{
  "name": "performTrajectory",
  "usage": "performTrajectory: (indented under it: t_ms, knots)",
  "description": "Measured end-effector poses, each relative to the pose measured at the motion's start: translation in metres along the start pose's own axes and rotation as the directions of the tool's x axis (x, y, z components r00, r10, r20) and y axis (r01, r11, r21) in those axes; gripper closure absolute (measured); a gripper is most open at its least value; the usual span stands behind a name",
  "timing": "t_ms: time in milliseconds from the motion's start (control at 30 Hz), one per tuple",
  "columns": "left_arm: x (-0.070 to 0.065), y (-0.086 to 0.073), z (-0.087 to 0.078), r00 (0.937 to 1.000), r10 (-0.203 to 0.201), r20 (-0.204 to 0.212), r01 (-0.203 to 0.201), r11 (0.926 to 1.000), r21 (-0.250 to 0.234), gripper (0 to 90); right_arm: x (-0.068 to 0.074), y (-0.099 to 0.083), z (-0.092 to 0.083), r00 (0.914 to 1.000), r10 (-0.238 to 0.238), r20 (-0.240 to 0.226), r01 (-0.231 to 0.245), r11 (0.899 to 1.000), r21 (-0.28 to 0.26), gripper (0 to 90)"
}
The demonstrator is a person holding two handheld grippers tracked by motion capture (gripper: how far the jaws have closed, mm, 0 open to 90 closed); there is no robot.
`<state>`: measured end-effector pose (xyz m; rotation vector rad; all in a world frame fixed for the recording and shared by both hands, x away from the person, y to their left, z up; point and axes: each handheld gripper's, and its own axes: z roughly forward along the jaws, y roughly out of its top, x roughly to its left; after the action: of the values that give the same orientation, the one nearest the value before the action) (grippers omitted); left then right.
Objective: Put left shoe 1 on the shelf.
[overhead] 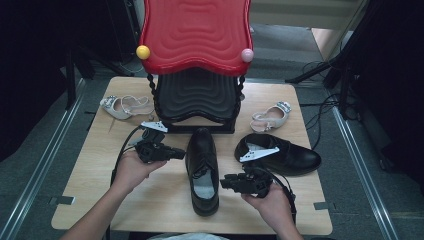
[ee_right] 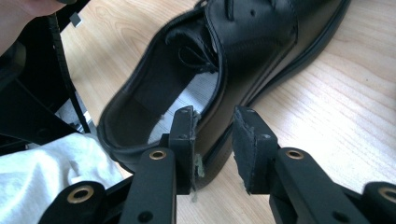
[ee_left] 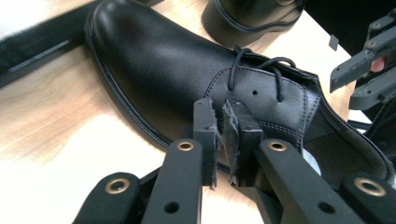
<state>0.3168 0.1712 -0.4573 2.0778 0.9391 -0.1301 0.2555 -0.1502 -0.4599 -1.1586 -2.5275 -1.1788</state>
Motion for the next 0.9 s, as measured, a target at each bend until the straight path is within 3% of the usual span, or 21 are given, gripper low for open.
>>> performTrajectory:
  t_ms: [133,167,200,267,333,367,467,667,900]
  knots:
    - [-0.001,0.010,-0.011,0.9989,-0.011,0.046,0.011,0.9998,-0.015,84.2,0.005,0.007,-0.001,1.0000,0.000,-0.002,0.000,1.000,0.003,69.2]
    - [-0.001,0.010,-0.011,0.9989,-0.011,0.046,0.011,0.9998,-0.015,84.4,0.005,0.007,-0.001,1.0000,0.000,-0.002,0.000,1.000,0.003,69.2]
    - [-0.007,0.018,-0.017,0.9989,0.031,0.034,-0.031,0.9994,-0.013,85.9,0.009,0.012,-0.001,1.0000,-0.003,0.000,0.003,1.000,0.011,69.1]
    - [-0.011,0.028,-0.024,0.9975,0.068,0.019,-0.068,0.9976,-0.015,88.3,0.012,0.016,0.000,1.0000,0.005,0.000,-0.005,1.000,0.021,69.1]
    - [-0.012,0.034,-0.027,0.9971,0.073,0.023,-0.072,0.9972,-0.016,90.0,0.014,0.018,0.000,1.0000,0.008,-0.003,-0.008,1.000,0.022,69.1]
    - [-0.012,0.044,-0.035,0.9955,0.093,0.022,-0.092,0.9955,-0.020,90.0,0.019,0.024,0.002,0.9999,0.009,-0.005,-0.009,1.000,0.030,69.1]
    - [-0.012,0.059,-0.047,0.9943,0.101,0.034,-0.100,0.9944,-0.035,90.0,0.025,0.031,0.003,0.9999,0.013,-0.009,-0.013,0.999,0.041,69.1]
    - [-0.014,0.081,-0.064,0.9925,0.122,0.012,-0.121,0.9906,-0.065,90.0,0.035,0.041,0.011,0.9997,0.009,-0.021,-0.007,0.998,0.070,67.8]
    - [-0.014,0.108,-0.080,0.9907,0.136,0.005,-0.135,0.9877,-0.078,90.0,0.048,0.048,0.034,0.9996,0.003,-0.028,0.001,0.989,0.147,64.4]
